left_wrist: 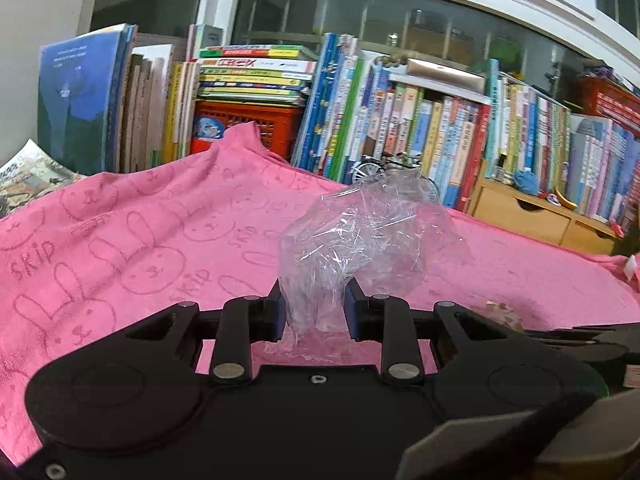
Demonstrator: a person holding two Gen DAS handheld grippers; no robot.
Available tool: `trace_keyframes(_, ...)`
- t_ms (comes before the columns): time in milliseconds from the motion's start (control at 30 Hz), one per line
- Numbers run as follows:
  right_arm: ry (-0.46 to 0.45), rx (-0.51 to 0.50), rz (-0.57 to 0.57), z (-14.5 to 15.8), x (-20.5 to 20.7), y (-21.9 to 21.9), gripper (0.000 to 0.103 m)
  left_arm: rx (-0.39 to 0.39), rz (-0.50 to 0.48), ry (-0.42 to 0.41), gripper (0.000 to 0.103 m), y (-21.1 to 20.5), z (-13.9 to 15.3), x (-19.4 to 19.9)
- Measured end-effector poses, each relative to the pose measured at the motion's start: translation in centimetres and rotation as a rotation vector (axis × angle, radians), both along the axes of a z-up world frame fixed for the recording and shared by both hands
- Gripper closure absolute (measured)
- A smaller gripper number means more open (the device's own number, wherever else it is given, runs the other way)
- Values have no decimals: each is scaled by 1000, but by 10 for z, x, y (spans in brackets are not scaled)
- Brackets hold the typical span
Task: Collect trash
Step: 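Grasp the clear plastic bag with the left tool while the right tool grasps a small wrapper, then carry the plastic bag and small wrapper into the white bin and open both tools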
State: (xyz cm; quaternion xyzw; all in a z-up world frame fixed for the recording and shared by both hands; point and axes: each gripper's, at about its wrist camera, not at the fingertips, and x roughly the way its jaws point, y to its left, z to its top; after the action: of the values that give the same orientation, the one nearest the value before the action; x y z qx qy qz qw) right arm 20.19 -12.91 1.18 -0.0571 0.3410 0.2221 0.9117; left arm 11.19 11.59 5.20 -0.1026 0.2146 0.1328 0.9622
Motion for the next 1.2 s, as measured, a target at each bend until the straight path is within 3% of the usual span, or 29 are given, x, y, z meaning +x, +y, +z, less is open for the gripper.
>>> trace_keyframes(633,-98,93,-31,26,-104,-79,81,30,-178,5,76,-73,16,-57)
trace_keyframes(1200,-122,124,-13,12,-204,-109,81,-27,-294,103,76,-117,-12,-155)
